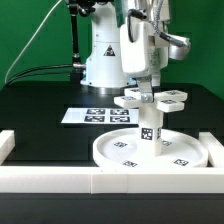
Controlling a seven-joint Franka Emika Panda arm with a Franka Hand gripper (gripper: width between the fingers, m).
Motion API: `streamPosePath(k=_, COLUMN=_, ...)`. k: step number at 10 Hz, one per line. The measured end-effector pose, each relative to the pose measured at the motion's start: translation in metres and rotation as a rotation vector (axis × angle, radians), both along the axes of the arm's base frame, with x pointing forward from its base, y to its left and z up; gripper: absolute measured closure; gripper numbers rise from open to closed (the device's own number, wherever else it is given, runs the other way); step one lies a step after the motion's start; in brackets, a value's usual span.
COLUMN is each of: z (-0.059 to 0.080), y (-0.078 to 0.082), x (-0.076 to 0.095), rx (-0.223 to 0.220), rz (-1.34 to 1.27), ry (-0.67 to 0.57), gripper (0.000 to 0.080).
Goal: Assemble round table
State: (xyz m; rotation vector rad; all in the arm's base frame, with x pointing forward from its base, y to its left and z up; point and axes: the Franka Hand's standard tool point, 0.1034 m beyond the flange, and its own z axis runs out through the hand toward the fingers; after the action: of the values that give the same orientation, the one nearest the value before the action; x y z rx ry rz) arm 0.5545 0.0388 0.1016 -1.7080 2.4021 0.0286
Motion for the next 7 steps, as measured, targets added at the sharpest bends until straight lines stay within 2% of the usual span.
streamPosePath(k=1, z=0.000, y=0.000, x=0.000, rx=0.000, rz=0.006, ry=-0.001, gripper=0.0176)
streamPosePath(k=3, z=0.016, y=0.002, x=0.003, rx=0.019, rz=0.038, ry=-0.029, gripper=0.0155)
streamPosePath(k=6, z=0.012, y=0.003, x=0.002, rx=0.012, rz=0.081, ry=-0.031, gripper=0.0151)
streamPosePath(k=7, z=0.011, y=0.004, x=0.002, rx=-0.007, rz=0.205, ry=-0.040, gripper=0.0151)
